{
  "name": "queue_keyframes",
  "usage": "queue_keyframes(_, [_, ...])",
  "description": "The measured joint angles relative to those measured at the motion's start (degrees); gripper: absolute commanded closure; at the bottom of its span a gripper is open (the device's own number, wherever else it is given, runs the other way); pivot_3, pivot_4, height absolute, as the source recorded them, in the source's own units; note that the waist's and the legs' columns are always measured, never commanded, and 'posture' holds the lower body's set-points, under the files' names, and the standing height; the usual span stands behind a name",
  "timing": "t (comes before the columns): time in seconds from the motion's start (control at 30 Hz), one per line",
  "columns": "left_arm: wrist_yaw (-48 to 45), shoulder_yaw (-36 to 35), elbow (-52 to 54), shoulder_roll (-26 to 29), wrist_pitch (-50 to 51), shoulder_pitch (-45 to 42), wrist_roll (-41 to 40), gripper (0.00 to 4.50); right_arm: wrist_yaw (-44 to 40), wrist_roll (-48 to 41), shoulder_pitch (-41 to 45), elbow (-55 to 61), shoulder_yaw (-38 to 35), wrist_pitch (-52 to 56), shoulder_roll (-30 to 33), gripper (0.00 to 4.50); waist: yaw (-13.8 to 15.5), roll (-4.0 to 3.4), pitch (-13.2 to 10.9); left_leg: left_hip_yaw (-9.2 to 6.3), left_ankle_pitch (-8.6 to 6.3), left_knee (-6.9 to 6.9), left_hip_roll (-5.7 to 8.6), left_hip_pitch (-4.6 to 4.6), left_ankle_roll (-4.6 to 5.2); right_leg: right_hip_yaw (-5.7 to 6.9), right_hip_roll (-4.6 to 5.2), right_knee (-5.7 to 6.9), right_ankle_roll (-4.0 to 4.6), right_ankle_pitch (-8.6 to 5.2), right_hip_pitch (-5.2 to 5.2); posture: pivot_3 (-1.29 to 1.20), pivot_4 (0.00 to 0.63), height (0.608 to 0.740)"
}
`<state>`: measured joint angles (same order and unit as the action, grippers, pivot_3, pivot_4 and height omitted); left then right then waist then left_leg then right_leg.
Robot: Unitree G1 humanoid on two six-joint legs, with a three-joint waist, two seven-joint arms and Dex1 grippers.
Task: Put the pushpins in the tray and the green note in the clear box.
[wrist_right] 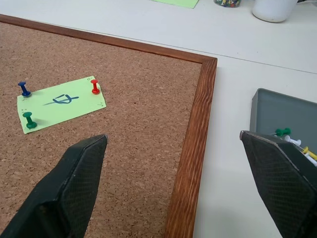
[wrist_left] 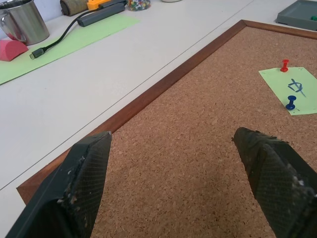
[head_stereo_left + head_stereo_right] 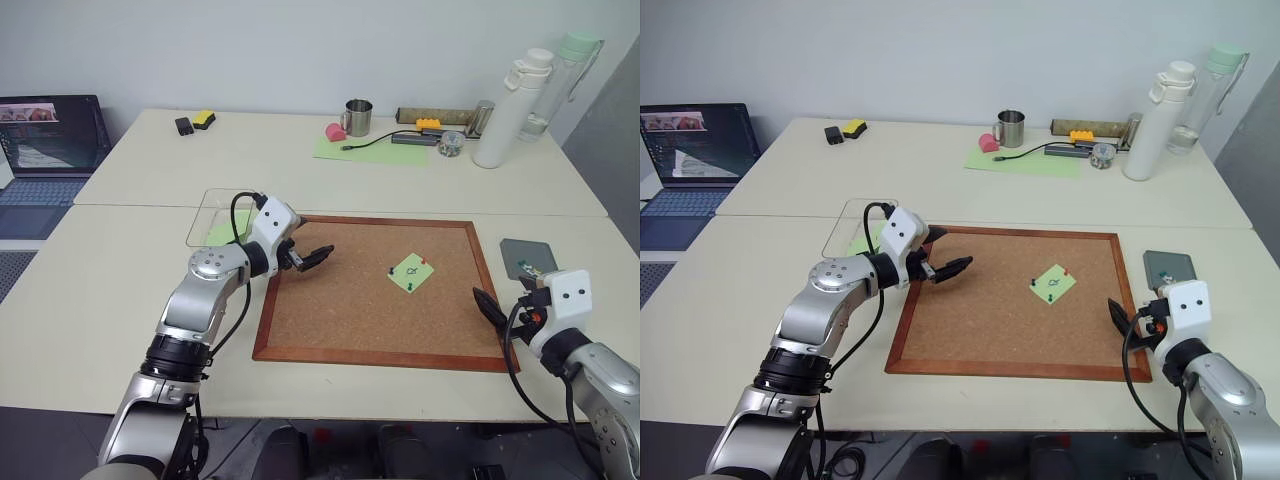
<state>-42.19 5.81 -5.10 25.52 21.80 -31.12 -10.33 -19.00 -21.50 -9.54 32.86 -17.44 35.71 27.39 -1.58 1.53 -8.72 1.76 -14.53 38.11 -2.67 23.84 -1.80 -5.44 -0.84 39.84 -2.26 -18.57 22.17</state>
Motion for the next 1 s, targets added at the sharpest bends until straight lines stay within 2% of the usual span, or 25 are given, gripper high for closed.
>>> queue_keyframes(1.0, [-2.7,-0.8,0.7,0.1,4.2,0.0,-5.1,0.31,0.3,0.0,-0.1,0.0,0.0,0.0,0.0,0.00,0.0,0.00,0.0,0.00,0.00,0.01,0.00,0.00,0.00,0.00,0.00,0.01,0.00,0.00,0.00,0.00,0.150,0.740])
